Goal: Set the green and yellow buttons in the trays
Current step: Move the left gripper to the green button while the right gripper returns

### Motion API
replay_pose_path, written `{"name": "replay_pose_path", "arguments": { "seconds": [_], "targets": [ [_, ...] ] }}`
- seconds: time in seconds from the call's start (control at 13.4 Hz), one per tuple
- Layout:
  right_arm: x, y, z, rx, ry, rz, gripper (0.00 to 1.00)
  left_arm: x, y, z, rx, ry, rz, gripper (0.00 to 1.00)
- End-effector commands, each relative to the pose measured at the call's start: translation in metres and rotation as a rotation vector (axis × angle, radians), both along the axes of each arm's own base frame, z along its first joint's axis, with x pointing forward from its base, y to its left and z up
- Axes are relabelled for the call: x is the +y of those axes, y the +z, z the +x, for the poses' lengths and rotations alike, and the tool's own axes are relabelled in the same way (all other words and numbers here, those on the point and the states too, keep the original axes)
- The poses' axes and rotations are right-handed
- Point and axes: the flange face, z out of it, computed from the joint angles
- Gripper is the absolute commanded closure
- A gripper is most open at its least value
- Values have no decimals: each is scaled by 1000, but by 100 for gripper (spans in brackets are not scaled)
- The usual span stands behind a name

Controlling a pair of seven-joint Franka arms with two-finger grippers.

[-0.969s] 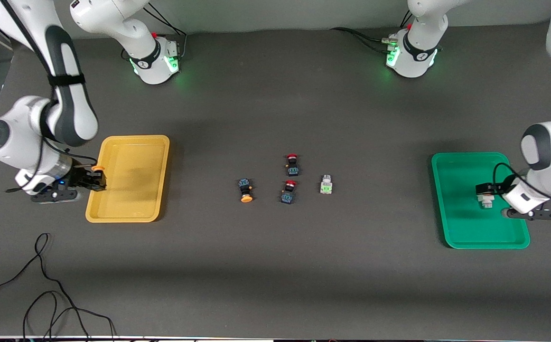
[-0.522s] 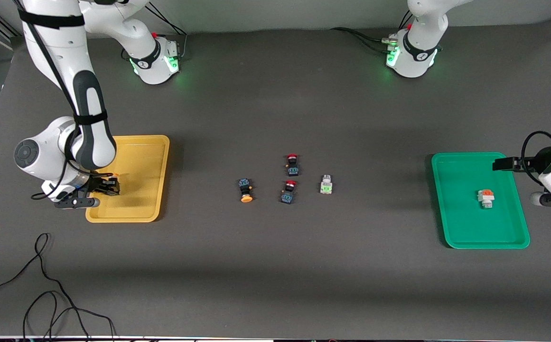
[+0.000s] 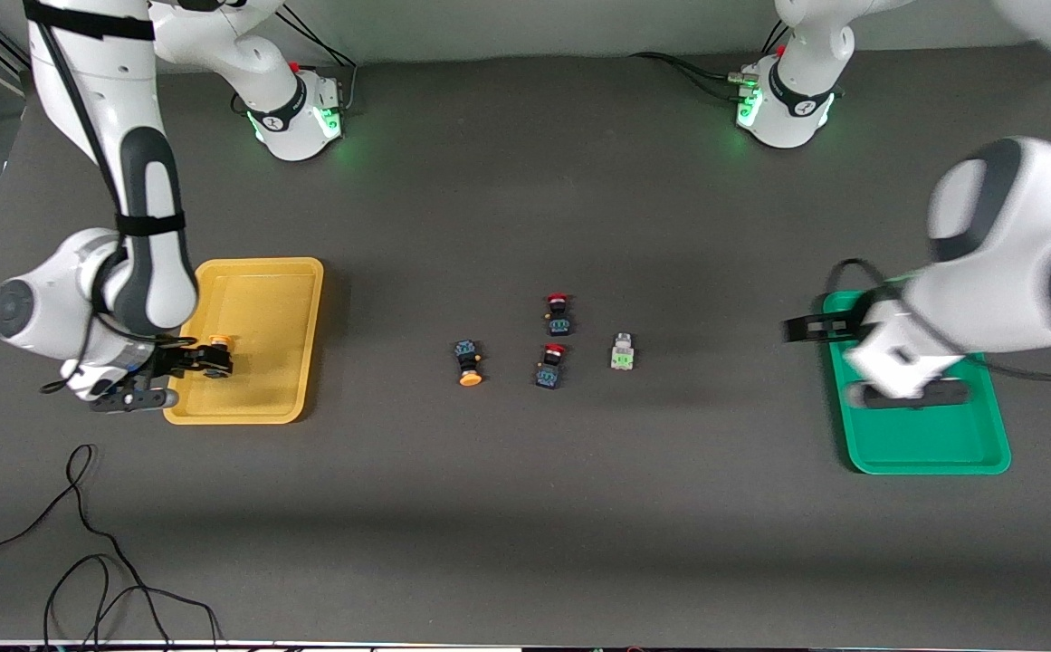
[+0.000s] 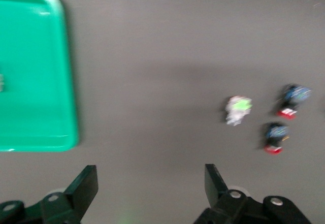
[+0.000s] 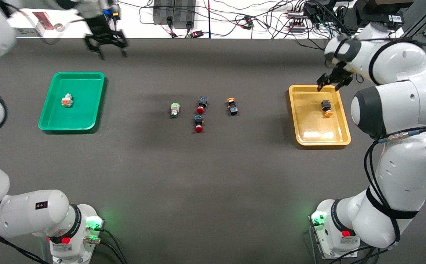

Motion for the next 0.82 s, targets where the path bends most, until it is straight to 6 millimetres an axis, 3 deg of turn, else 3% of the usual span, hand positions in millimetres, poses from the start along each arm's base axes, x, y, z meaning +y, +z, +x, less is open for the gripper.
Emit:
{"name": "replay_pose_path", "arguments": {
  "seconds": [0.0,0.15,0.3,0.45,0.6,0.75],
  "targets": [
    [32,64,25,33,10,-20,0,-92,-40,-5,-10,103,8,5],
    [72,92,37,56,-11,-29,0,-136,-79,-12,-15,130,29,5],
    [131,103,40,44,-42,-41,0,-166,-120,-20,-17,132,53,5],
    [199,110,36,32,-102,-53,0,-174,-155,-20,-4,112,67,5],
    [285,116,25,3,-115,-78,0,-180,-184,-29,7,103,56,3],
    [358,97,7,7,-52,-75,0,-183,-213,-39,10,95,43,2]
  ]
}}
